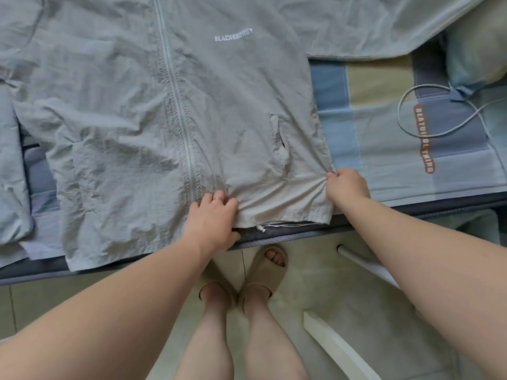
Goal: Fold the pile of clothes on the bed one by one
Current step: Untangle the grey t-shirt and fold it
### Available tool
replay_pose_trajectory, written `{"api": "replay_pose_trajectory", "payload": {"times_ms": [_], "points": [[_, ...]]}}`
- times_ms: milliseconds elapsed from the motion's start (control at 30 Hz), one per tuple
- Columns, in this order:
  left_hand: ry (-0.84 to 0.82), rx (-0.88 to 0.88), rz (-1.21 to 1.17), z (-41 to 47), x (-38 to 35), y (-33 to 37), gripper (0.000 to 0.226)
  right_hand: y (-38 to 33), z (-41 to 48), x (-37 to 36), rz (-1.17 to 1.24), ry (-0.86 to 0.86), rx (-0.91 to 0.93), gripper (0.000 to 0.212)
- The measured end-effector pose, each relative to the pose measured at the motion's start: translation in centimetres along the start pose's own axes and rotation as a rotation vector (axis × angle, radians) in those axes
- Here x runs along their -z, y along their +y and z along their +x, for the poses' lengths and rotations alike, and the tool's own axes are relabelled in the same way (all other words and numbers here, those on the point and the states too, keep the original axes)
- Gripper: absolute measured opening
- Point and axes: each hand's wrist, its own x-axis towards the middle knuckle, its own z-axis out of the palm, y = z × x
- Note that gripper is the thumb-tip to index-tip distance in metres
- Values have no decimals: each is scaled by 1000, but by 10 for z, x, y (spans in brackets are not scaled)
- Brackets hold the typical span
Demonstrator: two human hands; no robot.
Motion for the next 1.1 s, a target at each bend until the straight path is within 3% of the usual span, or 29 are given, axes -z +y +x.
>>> {"api": "replay_pose_trajectory", "payload": {"times_ms": [67,167,300,433,533,633,700,800,867,933,1000,1100], "points": [[-13,-8,-65,-7,6,-7,59,-8,-14,2,-73,73,70,34],[112,107,-203,-28,8,-26,54,-25,-51,-5,-227,221,408,57],[373,488,-342,-58,0,-77,58,-58,-100,-40,-293,8,745,62],[380,885,-606,-81,-19,-147,78,-99,-142,-97,-380,-186,903,67],[356,906,-760,-87,-36,-193,78,-123,-167,-137,-401,-228,913,71],[314,817,-785,-96,-49,-222,34,-137,-194,-169,-382,-210,928,73],[254,778,-778,-108,-57,-236,25,-144,-210,-185,-443,-281,924,72],[134,711,-781,-136,-64,-258,20,-153,-228,-202,-623,-456,797,61],[177,662,-703,-155,-59,-275,17,-167,-239,-203,-587,-480,690,56],[366,644,-606,-169,-43,-297,23,-191,-251,-199,-478,-430,636,53],[523,676,-563,-170,-21,-326,42,-220,-260,-196,-368,-368,622,48],[497,794,-748,-150,3,-378,77,-269,-265,-197,-230,-350,586,43]]}}
